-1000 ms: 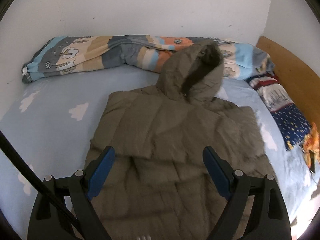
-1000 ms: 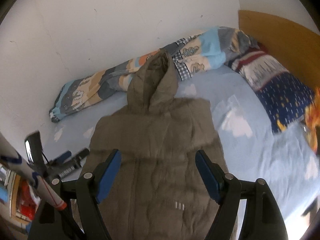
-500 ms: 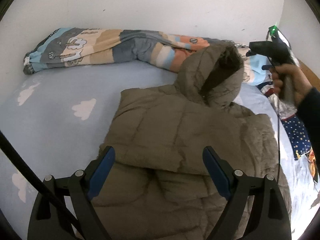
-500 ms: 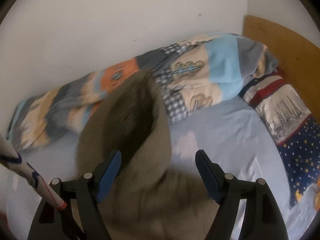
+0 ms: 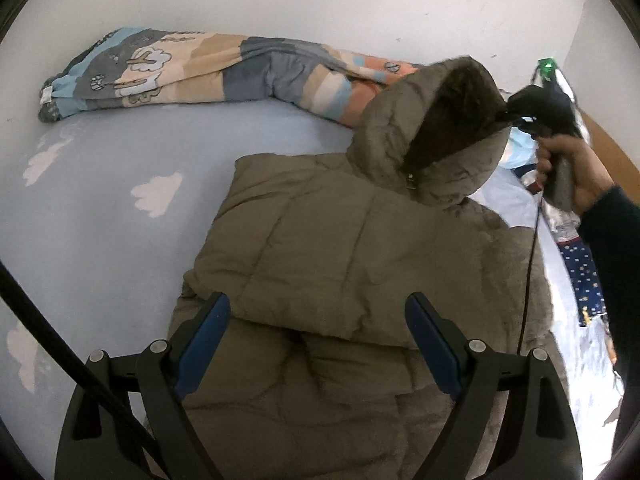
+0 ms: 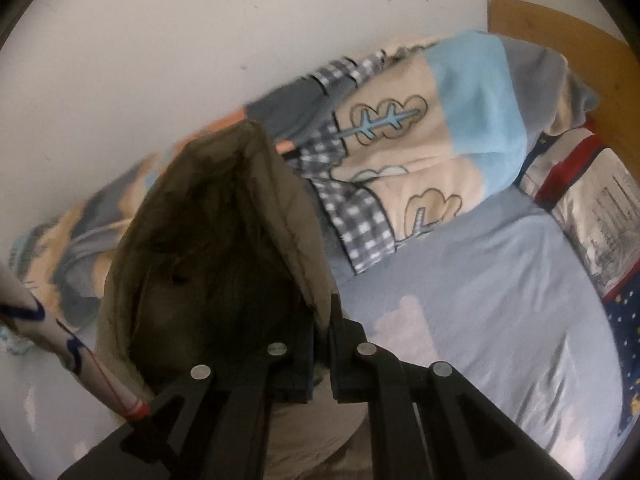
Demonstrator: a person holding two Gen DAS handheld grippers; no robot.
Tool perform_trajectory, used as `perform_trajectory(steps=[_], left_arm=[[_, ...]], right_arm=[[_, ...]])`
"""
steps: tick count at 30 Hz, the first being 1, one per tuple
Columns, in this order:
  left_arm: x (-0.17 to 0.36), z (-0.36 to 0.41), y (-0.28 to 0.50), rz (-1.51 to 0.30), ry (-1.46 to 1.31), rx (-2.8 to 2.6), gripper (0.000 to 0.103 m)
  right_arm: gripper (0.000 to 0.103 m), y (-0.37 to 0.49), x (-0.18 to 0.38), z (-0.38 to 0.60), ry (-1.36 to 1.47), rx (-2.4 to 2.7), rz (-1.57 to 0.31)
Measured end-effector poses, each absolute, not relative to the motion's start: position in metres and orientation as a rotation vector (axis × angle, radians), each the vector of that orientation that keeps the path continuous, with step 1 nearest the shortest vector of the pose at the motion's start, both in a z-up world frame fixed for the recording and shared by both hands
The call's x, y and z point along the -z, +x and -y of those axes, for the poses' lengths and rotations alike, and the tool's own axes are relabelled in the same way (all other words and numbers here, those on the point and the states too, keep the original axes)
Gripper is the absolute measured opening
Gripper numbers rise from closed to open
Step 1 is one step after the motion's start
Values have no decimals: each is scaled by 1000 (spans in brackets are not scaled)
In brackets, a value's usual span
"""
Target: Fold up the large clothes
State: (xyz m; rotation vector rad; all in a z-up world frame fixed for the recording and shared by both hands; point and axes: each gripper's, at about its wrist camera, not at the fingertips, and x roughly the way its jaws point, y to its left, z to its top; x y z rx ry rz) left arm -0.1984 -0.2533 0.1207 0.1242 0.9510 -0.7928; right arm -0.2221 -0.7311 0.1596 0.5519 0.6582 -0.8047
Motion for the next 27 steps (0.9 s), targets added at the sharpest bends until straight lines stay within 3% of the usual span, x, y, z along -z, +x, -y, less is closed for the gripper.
perform_trajectory(steps=[12, 19, 22, 27], left_arm=[[-157, 232, -203, -883, 51, 824, 88], [-157, 222, -189, -907, -64, 825, 88], [-149, 237, -196, -930, -54, 857, 88], [-129, 272, -215, -923, 31, 912, 88]], right_arm=[[6, -368, -229, 554, 341, 592, -529], [6, -436, -140, 477, 440, 612, -624], [6, -417, -88, 477, 409, 663, -752], [6, -405, -51, 483, 433, 662, -828]])
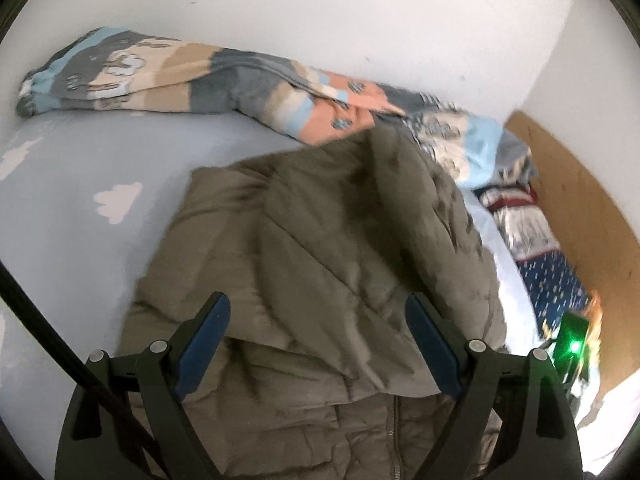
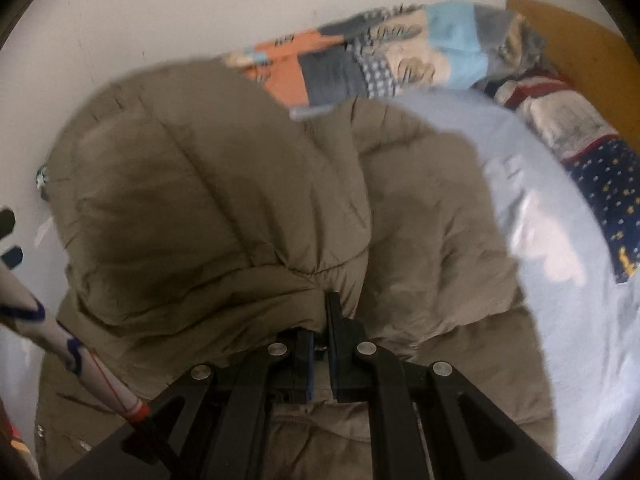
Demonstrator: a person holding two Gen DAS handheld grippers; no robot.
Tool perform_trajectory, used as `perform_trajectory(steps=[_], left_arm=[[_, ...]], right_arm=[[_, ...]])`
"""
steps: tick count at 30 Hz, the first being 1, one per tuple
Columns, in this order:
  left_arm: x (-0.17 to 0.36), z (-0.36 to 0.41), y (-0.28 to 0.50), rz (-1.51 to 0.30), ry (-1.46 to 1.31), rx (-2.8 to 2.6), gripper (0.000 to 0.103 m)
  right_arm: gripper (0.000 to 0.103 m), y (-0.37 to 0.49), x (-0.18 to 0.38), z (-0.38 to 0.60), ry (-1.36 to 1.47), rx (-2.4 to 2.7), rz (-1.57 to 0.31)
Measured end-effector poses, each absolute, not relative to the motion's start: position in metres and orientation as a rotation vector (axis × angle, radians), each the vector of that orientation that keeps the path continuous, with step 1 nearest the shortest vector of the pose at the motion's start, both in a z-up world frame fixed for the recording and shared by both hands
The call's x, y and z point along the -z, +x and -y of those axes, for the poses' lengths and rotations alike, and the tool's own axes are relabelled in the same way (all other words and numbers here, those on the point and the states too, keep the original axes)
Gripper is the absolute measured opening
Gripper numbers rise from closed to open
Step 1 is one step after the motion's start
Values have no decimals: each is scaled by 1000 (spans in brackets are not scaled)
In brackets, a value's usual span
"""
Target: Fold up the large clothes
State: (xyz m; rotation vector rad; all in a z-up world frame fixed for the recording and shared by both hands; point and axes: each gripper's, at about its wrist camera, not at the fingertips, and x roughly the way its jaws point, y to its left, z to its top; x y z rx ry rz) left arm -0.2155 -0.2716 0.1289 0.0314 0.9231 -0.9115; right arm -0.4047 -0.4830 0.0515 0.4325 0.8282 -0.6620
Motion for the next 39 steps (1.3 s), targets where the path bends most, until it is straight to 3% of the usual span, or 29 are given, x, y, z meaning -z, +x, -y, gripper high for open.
perform_trajectory(steps=[8, 11, 13, 14, 16, 24, 28, 33, 39], left_arm=[[-59, 321, -213, -1053, 280, 814, 91], [-58, 321, -214, -1060, 276, 803, 91], [-57, 318, -216, -1058, 273, 800, 91], [-56, 317, -216, -1059, 266, 801, 91], [-55, 316, -216, -1061, 261, 804, 91], [-60, 306, -206, -1097, 204, 814, 91], [-71, 298, -202, -1090, 163, 814, 91], [-102, 291, -207, -969, 115, 840, 91], [-125, 295, -222, -846, 76, 899, 91]], right_arm=[[9, -407, -47, 488, 453, 616, -831], [11, -410, -57, 486, 452, 592, -851], [19, -415, -68, 485, 444, 590, -867], [30, -419, -75, 484, 437, 600, -875], [34, -428, -89, 482, 427, 637, -874], [34, -412, -137, 472, 428, 554, -585], [34, -382, -113, 476, 434, 521, -602], [34, -358, -42, 481, 543, 470, -796], [34, -360, -42, 478, 527, 468, -797]])
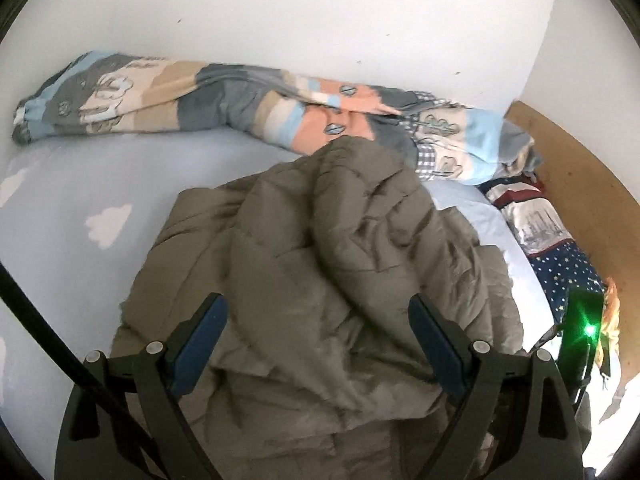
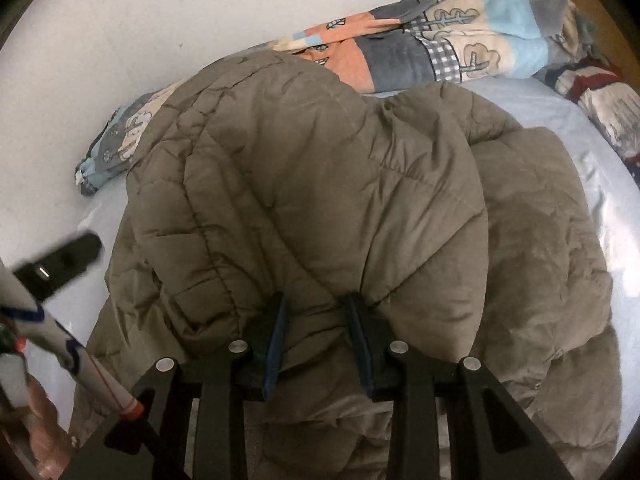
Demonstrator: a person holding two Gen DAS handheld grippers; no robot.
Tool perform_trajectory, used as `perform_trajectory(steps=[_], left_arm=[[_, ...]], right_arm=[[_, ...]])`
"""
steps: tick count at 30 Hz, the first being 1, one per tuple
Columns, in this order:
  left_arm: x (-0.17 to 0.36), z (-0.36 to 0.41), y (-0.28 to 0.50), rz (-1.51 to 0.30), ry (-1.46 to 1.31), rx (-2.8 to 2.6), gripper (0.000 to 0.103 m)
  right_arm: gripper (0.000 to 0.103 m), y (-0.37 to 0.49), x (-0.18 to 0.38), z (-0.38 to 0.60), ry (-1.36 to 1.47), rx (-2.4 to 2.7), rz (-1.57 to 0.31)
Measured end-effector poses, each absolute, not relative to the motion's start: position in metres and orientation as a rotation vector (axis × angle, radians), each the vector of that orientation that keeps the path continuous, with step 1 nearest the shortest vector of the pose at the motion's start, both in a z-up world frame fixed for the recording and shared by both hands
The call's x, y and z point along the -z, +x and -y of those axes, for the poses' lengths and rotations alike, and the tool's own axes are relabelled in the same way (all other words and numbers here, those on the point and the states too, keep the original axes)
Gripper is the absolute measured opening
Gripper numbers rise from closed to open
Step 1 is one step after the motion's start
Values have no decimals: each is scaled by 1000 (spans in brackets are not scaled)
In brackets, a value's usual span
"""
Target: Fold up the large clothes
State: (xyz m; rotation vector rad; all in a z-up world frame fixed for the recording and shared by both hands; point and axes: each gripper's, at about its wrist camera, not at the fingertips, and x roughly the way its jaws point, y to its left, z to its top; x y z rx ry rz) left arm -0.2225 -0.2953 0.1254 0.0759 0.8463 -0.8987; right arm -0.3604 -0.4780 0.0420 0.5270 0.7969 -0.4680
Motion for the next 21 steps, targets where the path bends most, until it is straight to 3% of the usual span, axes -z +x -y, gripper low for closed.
perform_trajectory(steps=[7, 15, 21], left_arm=[[-61, 325, -208, -1082, 276, 794, 92], [-65, 323, -206, -1077, 261, 801, 92], [-72, 315, -205, -1075, 240, 818, 92]], right_arm=[[35, -366, -48, 476, 511, 422, -816], [35, -394, -85, 496, 563, 461, -675], [35, -382, -46, 504, 604, 503, -833]])
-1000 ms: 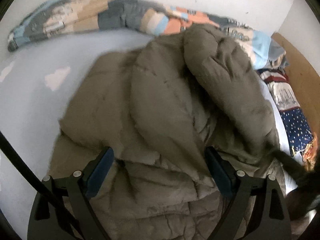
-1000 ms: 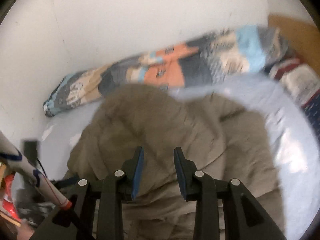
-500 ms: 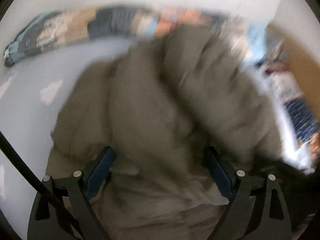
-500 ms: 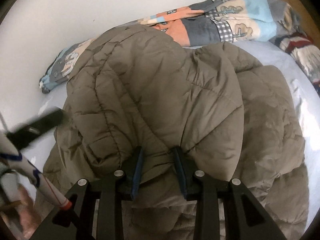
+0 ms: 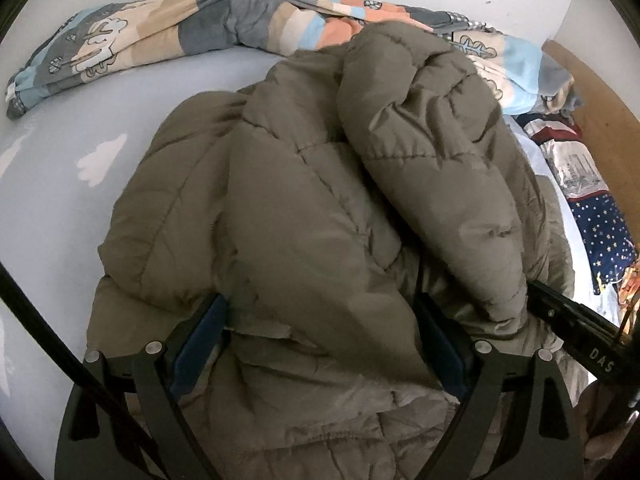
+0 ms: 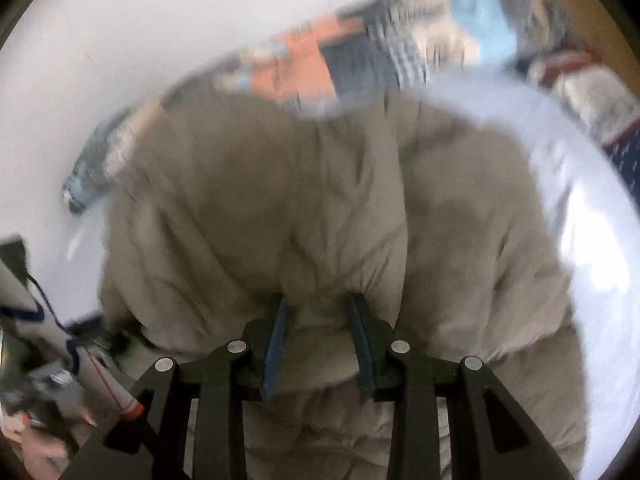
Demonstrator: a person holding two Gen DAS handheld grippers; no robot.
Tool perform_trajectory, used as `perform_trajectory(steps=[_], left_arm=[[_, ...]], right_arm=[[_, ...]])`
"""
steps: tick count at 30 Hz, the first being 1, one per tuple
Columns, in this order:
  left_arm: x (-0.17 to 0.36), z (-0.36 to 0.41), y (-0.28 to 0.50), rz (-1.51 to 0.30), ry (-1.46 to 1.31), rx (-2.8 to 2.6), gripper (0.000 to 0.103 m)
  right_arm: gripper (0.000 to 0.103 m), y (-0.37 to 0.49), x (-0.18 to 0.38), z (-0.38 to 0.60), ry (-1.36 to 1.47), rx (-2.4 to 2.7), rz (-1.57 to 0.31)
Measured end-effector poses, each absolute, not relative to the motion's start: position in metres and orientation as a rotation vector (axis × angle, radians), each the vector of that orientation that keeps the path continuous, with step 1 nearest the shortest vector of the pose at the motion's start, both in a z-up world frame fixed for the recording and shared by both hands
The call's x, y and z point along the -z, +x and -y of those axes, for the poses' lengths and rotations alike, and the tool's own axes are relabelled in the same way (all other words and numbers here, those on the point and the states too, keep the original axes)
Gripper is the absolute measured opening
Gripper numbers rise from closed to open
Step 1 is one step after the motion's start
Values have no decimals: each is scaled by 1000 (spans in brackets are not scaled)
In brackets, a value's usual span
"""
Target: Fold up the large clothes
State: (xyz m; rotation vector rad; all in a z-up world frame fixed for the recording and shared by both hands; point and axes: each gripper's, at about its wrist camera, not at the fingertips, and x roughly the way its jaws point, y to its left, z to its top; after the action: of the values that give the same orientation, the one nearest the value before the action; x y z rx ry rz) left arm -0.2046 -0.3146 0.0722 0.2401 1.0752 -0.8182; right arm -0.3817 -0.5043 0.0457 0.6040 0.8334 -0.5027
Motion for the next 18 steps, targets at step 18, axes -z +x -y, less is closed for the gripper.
perform_trajectory(steps=[18], left_arm=[[-72, 337, -240, -953, 359, 879, 92]], right_arm=[[35, -397, -67, 509, 676, 516, -733]])
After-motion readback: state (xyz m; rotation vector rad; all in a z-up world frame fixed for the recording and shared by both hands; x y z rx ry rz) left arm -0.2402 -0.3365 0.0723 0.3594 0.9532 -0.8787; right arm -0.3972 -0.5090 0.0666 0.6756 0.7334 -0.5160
